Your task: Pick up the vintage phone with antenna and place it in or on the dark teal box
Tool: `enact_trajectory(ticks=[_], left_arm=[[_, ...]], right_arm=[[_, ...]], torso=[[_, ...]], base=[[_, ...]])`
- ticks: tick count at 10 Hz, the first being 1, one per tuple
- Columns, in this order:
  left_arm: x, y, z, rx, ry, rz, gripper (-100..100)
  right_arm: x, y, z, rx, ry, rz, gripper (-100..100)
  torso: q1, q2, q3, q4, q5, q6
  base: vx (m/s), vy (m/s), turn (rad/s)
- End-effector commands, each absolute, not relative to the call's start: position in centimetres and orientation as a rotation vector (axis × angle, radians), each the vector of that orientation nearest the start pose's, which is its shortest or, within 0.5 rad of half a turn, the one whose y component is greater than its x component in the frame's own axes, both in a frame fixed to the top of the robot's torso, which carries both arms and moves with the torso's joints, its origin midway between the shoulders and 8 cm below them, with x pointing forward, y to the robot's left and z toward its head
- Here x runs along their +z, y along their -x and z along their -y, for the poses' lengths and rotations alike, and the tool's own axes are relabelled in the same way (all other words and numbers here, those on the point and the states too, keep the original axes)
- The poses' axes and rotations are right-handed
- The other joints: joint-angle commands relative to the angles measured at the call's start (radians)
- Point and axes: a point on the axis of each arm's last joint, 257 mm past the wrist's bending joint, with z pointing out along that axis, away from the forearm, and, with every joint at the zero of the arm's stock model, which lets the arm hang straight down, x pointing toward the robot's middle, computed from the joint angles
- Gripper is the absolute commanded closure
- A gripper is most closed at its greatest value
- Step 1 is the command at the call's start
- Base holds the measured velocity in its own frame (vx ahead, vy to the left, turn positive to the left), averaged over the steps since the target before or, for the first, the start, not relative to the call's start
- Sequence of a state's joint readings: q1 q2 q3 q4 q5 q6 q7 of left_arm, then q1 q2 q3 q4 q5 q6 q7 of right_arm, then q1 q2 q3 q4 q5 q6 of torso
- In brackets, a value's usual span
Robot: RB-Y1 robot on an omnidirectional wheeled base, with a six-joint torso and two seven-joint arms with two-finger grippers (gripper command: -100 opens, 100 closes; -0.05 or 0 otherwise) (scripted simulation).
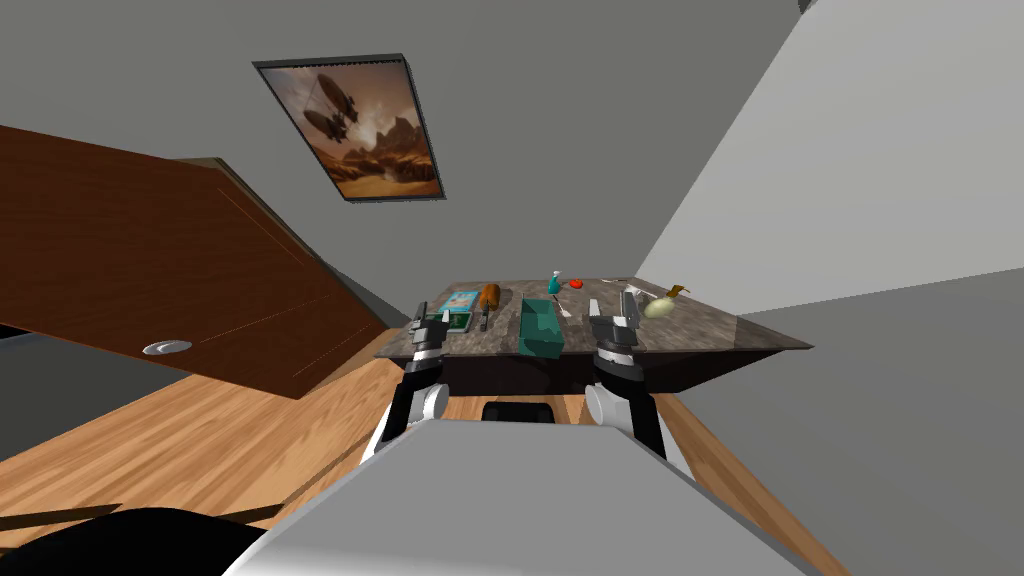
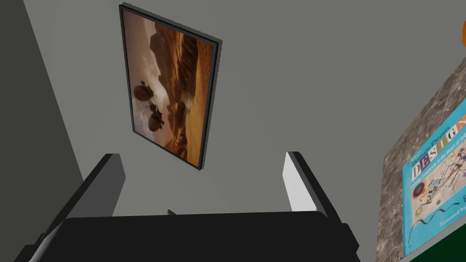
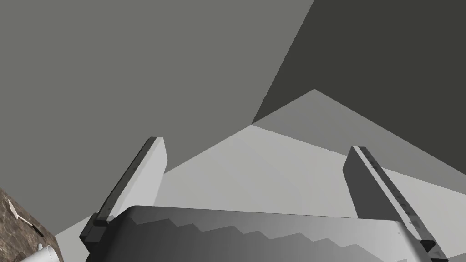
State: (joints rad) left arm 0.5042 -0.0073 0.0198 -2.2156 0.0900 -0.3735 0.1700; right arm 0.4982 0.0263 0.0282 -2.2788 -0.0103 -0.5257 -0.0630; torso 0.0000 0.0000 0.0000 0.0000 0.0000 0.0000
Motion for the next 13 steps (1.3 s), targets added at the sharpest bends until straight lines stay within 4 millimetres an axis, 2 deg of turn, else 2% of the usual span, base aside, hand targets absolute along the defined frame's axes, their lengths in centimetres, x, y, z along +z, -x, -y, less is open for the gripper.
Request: enact_trajectory(ticks=[1, 8, 10, 13], left_arm=[[-3.1, -37.4, -30.2, -1.450, 0.940, -0.640, -100], [-2.8, -40.9, -29.7, -1.523, 0.966, -0.759, -100], [-2.4, -42.4, -30.0, -1.556, 0.993, -0.781, -100], [-2.8, -43.6, -30.3, -1.560, 1.042, -0.804, -100]], right_arm=[[2.9, -34.1, 27.3, 1.401, -0.688, -0.546, 0], [2.9, -34.1, 27.3, 1.401, -0.688, -0.546, 0], [2.9, -34.1, 27.3, 1.401, -0.688, -0.546, 0], [2.9, -34.1, 27.3, 1.401, -0.688, -0.546, 0]], torso=[[0.000, 0.000, 0.000, 0.000, 0.000, 0.000], [-0.002, 0.002, 0.001, 0.000, -0.001, 0.000], [-0.001, 0.001, 0.001, 0.000, 0.000, 0.000], [-0.002, 0.001, 0.001, 0.000, 0.000, 0.000]], base=[[-0.006, -0.009, -0.028], [-0.023, -0.030, -0.057], [-0.016, -0.030, -0.072], [-0.017, -0.024, -0.062]])
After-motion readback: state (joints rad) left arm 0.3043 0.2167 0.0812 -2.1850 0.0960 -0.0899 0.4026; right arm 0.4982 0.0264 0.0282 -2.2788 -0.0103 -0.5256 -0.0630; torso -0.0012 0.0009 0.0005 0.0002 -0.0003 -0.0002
